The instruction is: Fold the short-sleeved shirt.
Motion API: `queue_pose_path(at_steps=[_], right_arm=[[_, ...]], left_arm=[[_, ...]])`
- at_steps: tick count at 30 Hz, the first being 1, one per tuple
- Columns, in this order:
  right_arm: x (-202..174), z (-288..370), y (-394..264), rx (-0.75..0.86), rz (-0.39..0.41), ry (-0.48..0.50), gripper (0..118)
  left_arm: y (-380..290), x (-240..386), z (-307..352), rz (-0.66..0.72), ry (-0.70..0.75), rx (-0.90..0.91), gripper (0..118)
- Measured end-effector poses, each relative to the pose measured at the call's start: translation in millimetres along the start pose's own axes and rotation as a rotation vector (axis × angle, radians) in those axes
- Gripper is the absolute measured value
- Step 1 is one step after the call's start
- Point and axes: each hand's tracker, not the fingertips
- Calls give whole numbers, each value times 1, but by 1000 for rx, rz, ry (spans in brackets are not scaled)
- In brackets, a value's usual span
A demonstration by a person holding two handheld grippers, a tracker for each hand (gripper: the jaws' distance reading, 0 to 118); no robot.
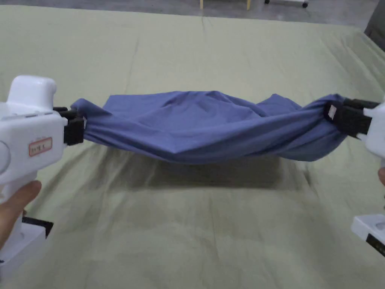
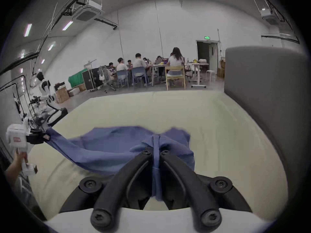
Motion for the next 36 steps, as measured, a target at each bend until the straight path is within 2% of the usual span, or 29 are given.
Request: queue_pose_path(at_steps=[6, 10, 16, 20, 23, 27, 28, 29, 30, 31, 32, 36], right_arm=[[-9, 67, -90, -66, -13, -29, 5], [-5, 102, -122, -104, -52, -32, 5], [-6, 147, -151, -154, -27, -46, 5], [-7, 145, -181, -259, 13, -65, 5], [-4, 130, -199, -317, -3, -69, 5], [-8, 116, -200, -380, 22, -99, 5], [-10, 113, -198, -410, 41, -115, 20], [-13, 112, -196, -454, 63, -149, 54], [-15, 110, -195, -491, 83, -163, 96], [-15, 111, -195, -520, 84, -142, 118], [-17, 120, -191, -482, 67, -138, 118], [-25, 159, -174, -465, -27, -128, 118]], left_arm=[[-70, 18, 52, 3, 8, -68, 4], [-106, 18, 83, 46, 16, -115, 4], [-149, 21, 116, 15, 37, -221, 4], [-172, 30, 111, -49, 51, -297, 4], [-184, 30, 92, -75, 69, -350, 4], [-183, 29, 80, -60, 75, -407, 4], [-182, 27, 78, -37, 67, -433, 4], [-180, 24, 76, -11, 76, -475, 17], [-180, 22, 76, 12, 84, -512, 37], [-180, 20, 78, 25, 82, -534, 76], [-177, 18, 85, 34, 79, -546, 86], [-152, 24, 148, 96, 87, -453, 86]])
